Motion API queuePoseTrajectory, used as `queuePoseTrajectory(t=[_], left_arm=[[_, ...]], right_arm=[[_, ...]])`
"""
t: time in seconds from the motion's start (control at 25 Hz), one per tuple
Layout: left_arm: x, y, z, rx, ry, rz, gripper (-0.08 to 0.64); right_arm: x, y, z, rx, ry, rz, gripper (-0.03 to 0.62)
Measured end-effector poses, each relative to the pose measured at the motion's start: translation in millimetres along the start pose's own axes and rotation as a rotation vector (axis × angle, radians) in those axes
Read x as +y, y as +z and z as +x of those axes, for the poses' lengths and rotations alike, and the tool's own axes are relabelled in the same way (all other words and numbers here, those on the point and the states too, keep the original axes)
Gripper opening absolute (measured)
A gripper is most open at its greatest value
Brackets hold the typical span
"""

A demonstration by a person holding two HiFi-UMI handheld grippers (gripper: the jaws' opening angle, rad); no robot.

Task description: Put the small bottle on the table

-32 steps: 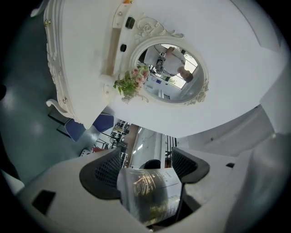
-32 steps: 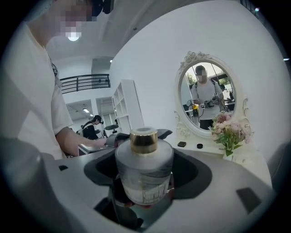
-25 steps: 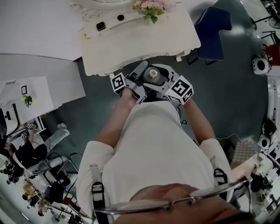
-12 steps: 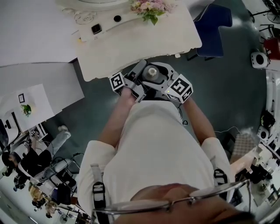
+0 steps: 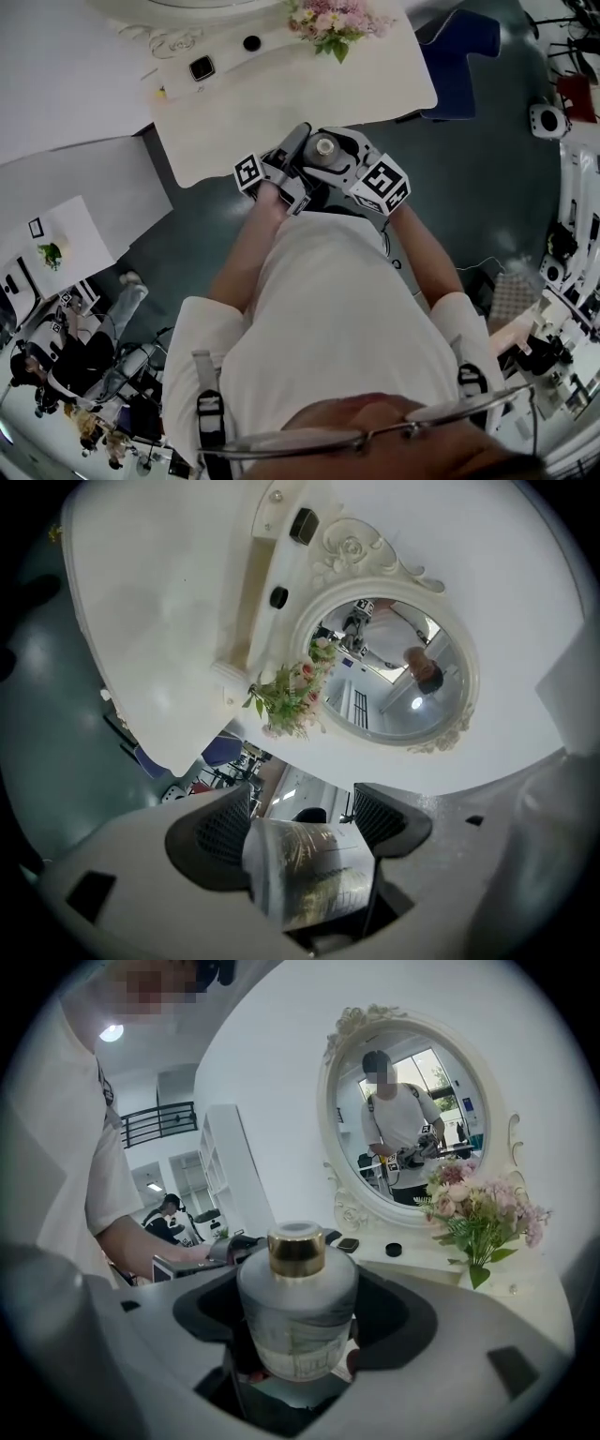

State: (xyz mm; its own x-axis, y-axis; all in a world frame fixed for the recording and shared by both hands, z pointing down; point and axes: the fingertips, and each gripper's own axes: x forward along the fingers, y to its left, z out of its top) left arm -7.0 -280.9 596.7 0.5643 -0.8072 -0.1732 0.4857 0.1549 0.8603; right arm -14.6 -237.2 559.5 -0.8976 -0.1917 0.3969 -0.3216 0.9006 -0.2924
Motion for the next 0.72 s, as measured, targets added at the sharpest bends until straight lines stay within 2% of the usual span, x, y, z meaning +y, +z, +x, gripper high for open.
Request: queuePoseTrajectory(t=[0.4,0.6,0.72], left_arm=[[-1.1,87.7,-3.6,-0.055,0.033,-0.035,0.336],[0.9,130.8,-8.8,-0.087,0.063,-0.019,0.337],[4.4,152.0,-14.9,-0.11,0.086,-0.012,0.336]], right_arm=[[-71.1,-7.8,50.8,-0.005,-0.1,0.093,0.344],[-108.5,-24.5,72.3,-0.005,-0.17,0.133,0.343],[-130.1,-44.0,85.8,0.028,-0.205,0.142,0.343]])
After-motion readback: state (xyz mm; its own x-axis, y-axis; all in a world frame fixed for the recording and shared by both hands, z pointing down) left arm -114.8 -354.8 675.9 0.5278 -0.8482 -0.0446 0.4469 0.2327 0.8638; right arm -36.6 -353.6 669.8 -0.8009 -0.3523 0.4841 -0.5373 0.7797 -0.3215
